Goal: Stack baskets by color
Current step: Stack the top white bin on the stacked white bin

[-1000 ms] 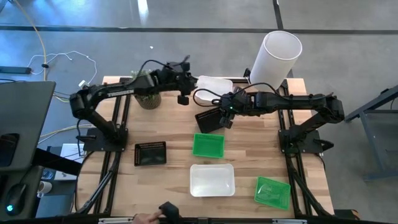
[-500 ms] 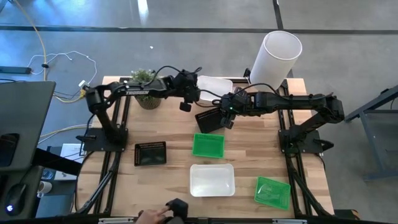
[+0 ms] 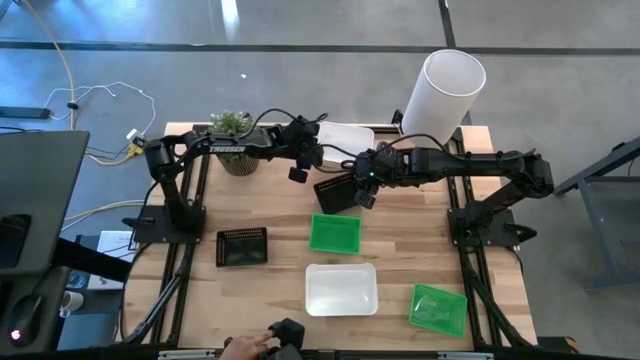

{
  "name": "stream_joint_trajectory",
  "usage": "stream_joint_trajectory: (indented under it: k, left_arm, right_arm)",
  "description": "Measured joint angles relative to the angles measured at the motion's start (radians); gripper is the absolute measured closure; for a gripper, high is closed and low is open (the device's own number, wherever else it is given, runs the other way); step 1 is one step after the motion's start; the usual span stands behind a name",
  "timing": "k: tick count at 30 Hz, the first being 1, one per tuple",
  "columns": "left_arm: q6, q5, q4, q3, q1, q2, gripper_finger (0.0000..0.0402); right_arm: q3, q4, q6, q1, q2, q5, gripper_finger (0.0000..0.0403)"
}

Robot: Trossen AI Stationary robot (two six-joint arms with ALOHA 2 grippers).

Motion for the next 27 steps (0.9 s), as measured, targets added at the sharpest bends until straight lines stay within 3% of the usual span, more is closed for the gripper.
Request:
stream_joint_trajectory:
  k: [20,27]
  left_arm:
    - [0.016,0.044,0.004,0.002,0.017,0.084,0.0253]
    - [0.015,0.019,-0.006,0.000,0.017,0.111,0.0278]
  right_arm:
    - [0.000,0.001,0.000,0.000,0.000,0.000,0.0268]
    - [0.000,0.001,0.000,0.000,0.000,0.001,0.0268]
